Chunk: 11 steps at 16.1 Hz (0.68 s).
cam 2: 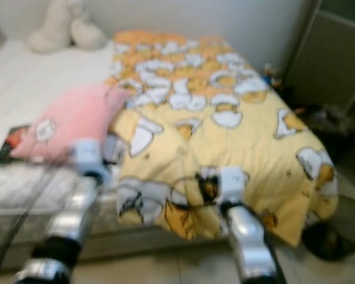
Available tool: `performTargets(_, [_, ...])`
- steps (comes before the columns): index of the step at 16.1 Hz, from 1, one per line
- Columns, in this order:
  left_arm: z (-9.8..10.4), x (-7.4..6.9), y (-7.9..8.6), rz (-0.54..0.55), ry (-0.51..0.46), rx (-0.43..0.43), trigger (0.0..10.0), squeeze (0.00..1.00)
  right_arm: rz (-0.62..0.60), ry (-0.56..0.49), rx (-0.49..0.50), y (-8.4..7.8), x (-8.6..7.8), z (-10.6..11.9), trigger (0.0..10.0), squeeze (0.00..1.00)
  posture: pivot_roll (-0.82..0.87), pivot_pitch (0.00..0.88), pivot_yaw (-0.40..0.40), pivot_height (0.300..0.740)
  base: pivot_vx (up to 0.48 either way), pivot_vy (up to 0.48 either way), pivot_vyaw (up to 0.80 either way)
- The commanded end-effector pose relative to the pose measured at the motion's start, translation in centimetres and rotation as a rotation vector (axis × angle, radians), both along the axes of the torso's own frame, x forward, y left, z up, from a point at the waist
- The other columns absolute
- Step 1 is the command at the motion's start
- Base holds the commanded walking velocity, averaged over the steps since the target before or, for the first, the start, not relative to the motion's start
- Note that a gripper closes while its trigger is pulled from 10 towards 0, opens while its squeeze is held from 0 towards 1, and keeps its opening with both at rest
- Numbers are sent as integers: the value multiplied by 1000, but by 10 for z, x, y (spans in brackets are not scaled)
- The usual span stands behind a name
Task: Clean up the room
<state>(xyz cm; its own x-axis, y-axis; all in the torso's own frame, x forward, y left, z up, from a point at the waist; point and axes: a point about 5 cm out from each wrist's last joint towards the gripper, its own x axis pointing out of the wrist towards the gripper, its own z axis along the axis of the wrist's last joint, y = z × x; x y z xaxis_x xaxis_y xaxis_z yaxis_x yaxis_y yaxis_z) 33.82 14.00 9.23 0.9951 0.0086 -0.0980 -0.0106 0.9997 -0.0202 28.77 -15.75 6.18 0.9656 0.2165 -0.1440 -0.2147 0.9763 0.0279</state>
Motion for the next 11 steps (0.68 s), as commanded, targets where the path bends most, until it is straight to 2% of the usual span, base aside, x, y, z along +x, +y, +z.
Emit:
performTargets(1, [4,4,15,58,2,45,10000,0,23,-10,20,8,2,3,10000,0,90,0,2,740,0,0,563])
performTargets(2, [4,6,17,66,4,53,10000,0,20,-10,28,8,3,3,10000,0,91,0,0,740,0,0,563])
performTargets(4, [7,8,21,56,0,-4,10000,0,14,-13,34,8,6,4,10000,0,91,0,-1,740,0,0,497])
performTargets(9, [20,12,7,-9,-64,110,10000,0,33,-28,36,4,10,7,10000,0,89,0,0,740,0,0,433])
performTargets(11, [20,11,7,-30,-65,96,10000,0,25,-27,47,4,10,7,10000,0,85,0,8,740,0,0,206])
